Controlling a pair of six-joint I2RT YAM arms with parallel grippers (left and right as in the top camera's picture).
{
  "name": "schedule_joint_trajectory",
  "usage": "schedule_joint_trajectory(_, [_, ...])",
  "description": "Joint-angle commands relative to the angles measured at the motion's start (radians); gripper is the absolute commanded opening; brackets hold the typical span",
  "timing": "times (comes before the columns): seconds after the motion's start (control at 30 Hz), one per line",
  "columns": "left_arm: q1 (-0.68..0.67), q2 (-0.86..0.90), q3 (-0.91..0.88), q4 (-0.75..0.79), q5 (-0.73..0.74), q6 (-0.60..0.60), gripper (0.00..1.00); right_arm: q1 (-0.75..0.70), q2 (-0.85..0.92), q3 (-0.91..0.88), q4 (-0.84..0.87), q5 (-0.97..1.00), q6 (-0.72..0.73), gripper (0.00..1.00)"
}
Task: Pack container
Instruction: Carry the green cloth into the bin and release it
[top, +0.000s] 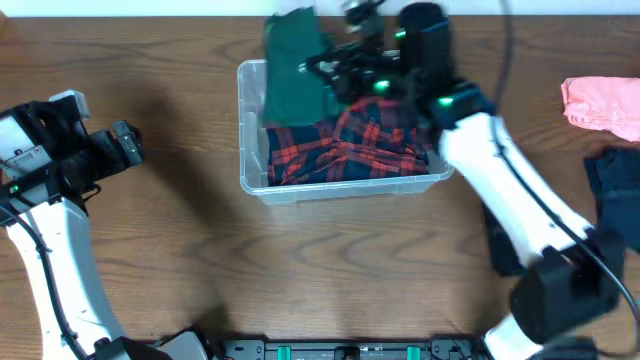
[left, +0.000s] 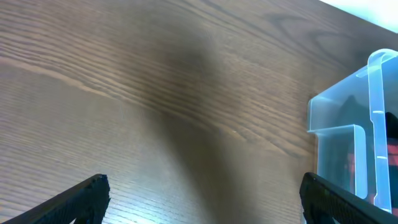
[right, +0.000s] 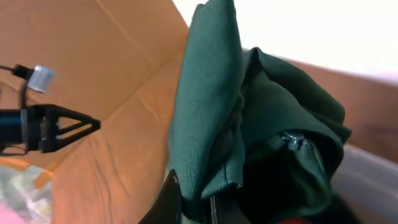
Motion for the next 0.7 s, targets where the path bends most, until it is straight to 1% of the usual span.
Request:
schedule_joint_trajectory(0.0, [0.005, 0.002, 0.005, 0.001, 0.01, 0.01, 0.98, 0.03, 0.066, 0.005, 0.037, 0.032, 0.118, 0.01])
schedule_joint_trajectory(0.17, [0.005, 0.002, 0.005, 0.001, 0.01, 0.01, 0.98, 0.062, 0.152, 0.005, 0.044, 0.068, 0.151, 0.01])
schedule_joint_trajectory(0.2, [0.005, 0.002, 0.005, 0.001, 0.01, 0.01, 0.98, 0.067, 0.165, 0.005, 0.045, 0.072, 0.151, 0.03])
schedule_joint_trajectory(0.23, [0.005, 0.002, 0.005, 0.001, 0.01, 0.01, 0.98, 0.069, 0.176, 0.005, 0.044, 0.074, 0.15, 0.17])
schedule_joint_trajectory(0.27, [0.005, 0.002, 0.005, 0.001, 0.01, 0.01, 0.98, 0.071, 0.187, 0.005, 0.04, 0.075, 0.148, 0.36])
schedule_joint_trajectory(0.33, [0.005, 0.002, 0.005, 0.001, 0.01, 0.01, 0.98, 0.072, 0.199, 0.005, 0.032, 0.075, 0.12, 0.8])
schedule_joint_trajectory(0.37, [0.005, 0.002, 0.005, 0.001, 0.01, 0.01, 0.98, 0.072, 0.2, 0.005, 0.024, 0.074, 0.086, 0.92])
schedule_joint_trajectory(0.4, [0.005, 0.002, 0.005, 0.001, 0.01, 0.01, 0.98, 0.071, 0.2, 0.005, 0.021, 0.074, 0.065, 0.97])
schedule_joint_trajectory(0.43, [0.005, 0.002, 0.005, 0.001, 0.01, 0.01, 0.98, 0.068, 0.195, 0.006, 0.016, 0.075, 0.044, 0.99])
schedule_joint_trajectory(0.53, [0.005, 0.002, 0.005, 0.001, 0.01, 0.01, 0.98, 0.051, 0.166, 0.021, -0.025, 0.096, 0.001, 0.99])
schedule_joint_trajectory(0.67, [0.005, 0.002, 0.005, 0.0, 0.01, 0.01, 0.98, 0.031, 0.109, 0.101, -0.178, 0.166, -0.127, 0.99])
